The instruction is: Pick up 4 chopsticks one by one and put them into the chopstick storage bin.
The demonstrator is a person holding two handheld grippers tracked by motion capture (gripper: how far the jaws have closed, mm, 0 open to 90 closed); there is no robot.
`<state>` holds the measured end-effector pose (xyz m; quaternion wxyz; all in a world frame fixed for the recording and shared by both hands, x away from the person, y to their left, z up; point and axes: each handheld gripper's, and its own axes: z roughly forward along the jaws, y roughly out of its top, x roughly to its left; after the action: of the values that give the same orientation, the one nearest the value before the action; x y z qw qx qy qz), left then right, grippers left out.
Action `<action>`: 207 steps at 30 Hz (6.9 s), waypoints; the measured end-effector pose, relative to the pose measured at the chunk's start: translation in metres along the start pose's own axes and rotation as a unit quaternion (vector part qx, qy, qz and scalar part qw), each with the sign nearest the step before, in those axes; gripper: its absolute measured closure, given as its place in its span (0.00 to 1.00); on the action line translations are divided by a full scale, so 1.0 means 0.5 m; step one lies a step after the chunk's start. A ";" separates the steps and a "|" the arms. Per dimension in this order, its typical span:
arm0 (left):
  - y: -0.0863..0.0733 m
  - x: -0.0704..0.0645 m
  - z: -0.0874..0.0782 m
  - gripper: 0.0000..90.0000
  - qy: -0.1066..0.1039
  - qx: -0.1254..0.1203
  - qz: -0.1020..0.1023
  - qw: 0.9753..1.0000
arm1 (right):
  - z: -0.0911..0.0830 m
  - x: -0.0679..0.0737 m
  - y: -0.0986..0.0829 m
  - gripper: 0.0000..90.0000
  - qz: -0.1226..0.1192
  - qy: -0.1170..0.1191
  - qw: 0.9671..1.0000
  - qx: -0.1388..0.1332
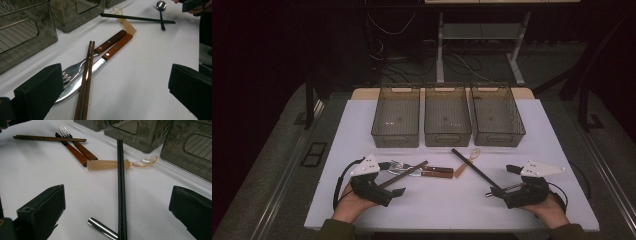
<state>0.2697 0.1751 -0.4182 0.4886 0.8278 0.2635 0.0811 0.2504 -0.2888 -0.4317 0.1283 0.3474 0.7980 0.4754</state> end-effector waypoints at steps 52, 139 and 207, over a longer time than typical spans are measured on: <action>-0.003 0.056 -0.049 0.22 0.032 0.000 0.003 0.999 | -0.002 -0.002 0.005 0.01 0.011 0.014 1.000 -0.001; -0.049 0.080 -0.022 0.87 0.016 0.128 0.030 0.991 | 0.000 0.000 0.005 0.01 0.004 0.015 1.000 0.002; -0.028 0.062 -0.019 0.95 0.021 0.116 0.030 0.993 | 0.025 -0.025 -0.006 0.01 0.004 0.001 1.000 0.024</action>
<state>0.2872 0.2036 -0.4292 0.3812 0.8845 0.2560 0.0821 0.2646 -0.2900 -0.4423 0.1169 0.3531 0.8080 0.4569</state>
